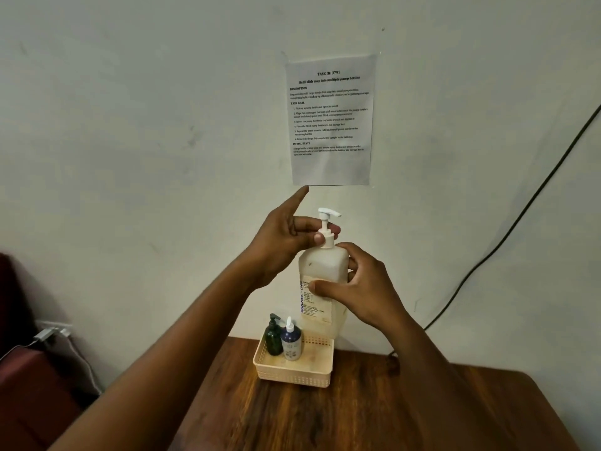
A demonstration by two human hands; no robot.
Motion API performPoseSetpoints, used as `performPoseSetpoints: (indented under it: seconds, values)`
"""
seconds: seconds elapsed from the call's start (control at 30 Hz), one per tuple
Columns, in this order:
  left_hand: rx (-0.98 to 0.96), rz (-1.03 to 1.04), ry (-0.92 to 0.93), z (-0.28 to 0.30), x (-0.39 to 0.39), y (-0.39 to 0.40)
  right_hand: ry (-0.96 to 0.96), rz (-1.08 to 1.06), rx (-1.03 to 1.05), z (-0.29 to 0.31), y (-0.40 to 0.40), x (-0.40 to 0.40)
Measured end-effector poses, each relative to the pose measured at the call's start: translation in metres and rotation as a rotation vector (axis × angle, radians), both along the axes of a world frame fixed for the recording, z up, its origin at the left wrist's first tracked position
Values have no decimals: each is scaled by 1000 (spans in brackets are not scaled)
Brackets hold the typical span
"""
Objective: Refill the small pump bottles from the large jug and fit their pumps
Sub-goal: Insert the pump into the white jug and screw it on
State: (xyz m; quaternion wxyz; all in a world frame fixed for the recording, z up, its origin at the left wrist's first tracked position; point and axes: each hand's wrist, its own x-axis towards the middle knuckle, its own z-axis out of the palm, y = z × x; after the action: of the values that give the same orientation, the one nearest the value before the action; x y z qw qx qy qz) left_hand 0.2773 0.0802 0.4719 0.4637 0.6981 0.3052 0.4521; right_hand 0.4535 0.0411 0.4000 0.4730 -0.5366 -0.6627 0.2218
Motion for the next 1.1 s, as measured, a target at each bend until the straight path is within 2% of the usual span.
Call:
performPoseSetpoints:
  seconds: [0.1,0.2,0.23,0.37,0.47,0.6,0.73,0.97,1.1]
  values:
    - [-10,-43,8,3,1,0,8,-2,0,3,2,1]
    - [131,206,72,-2,9,0,-15,-1,27,7,2,2]
    - [143,232,66,-4,10,2,-17,2,30,8,2,3]
    - [58,69,40,-4,4,9,5,19,14,5,1,10]
    - [91,123,56,-3,5,10,-6,26,22,5,1,11]
    - [103,72,-1,-1,6,6,-26,-24,43,7,4,12]
    - [182,176,77,-6,16,2,-50,-17,39,8,5,17]
    - [107,94,12,-14,24,6,12,18,6,-2,7,25]
    - [182,158,117,-26,25,8,1,-14,3,-8,9,33]
